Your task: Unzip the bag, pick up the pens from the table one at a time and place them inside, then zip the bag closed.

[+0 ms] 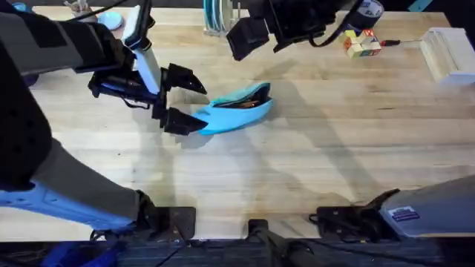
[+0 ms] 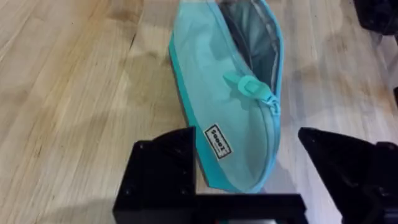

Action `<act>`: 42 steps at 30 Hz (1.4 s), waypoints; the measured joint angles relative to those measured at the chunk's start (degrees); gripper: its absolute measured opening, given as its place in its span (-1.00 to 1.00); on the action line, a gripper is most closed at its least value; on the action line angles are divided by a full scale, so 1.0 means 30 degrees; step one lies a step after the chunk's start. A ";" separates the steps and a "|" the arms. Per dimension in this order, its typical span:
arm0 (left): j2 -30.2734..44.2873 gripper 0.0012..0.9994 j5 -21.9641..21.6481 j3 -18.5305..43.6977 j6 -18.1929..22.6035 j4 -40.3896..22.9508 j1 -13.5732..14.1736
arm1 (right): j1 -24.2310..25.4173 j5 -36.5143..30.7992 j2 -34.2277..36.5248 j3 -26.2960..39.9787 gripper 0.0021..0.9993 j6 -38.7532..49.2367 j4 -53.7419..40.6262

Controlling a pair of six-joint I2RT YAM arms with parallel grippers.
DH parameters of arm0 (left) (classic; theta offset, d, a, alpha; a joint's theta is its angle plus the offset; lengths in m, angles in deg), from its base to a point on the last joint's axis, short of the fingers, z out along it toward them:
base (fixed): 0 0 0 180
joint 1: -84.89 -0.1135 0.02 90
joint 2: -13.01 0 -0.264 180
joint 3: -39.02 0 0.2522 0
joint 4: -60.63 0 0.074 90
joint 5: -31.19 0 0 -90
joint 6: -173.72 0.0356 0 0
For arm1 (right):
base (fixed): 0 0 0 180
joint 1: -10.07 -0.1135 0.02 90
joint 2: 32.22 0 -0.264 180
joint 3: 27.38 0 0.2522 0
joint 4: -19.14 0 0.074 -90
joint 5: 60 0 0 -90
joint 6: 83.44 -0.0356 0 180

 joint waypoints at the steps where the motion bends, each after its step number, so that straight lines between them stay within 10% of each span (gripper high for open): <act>1: -0.0003 0.99 -0.0052 0.0000 0.0000 0.0014 0.0000 | 0.0000 0.0000 0.0000 0.0000 0.99 -0.0069 0.0007; 25: -0.0007 0.99 -0.2651 0.3228 0.0000 -0.4858 -0.3243 | -0.2974 0.0073 0.0000 0.0000 0.99 -0.8321 0.0597; 42: -0.0007 0.99 -0.4005 0.3228 0.0001 -0.4886 -0.3504 | -0.4962 0.0073 0.1625 0.0000 0.99 -1.0176 0.0663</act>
